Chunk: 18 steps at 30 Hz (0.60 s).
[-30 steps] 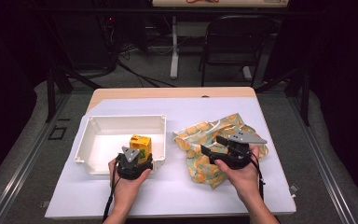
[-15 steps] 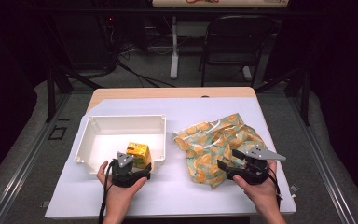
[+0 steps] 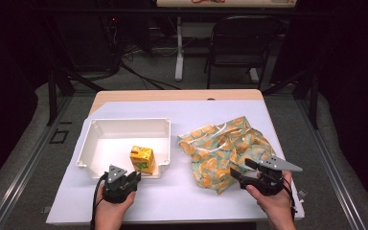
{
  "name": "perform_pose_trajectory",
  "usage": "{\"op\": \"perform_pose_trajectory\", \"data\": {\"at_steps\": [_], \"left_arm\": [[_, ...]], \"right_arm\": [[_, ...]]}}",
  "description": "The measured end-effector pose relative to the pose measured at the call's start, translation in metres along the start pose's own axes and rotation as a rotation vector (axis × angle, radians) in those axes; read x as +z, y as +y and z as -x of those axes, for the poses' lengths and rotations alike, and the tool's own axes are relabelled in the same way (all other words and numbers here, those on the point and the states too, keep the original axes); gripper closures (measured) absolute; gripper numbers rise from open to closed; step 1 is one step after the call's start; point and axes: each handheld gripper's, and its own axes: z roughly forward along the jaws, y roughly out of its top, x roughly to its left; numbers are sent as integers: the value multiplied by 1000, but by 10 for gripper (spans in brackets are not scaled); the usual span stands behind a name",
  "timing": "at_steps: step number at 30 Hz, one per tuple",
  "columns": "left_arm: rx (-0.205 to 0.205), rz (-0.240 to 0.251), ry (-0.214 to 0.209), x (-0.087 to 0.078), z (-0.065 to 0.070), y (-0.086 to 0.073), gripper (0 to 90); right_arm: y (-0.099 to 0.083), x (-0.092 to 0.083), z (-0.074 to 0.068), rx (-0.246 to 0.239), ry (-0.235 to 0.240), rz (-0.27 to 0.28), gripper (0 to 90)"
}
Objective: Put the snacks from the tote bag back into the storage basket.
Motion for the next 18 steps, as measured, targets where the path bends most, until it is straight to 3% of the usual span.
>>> {"op": "perform_pose_trajectory", "data": {"at_steps": [3,7,15,18], "left_arm": [[4,-7,1,5,0,4,900],[-11,-9,-18,11,-2,5,900],[10,-17,-16,21,3,8,900],[-3,-26,-15,25,4,8,900]], "right_arm": [[-2,3,-3,-14,0,-7,275],[-3,4,-5,-33,11,-14,269],[-8,-3,-1,-19,0,-15,267],[-8,-2,-1,-20,3,-17,266]]}}
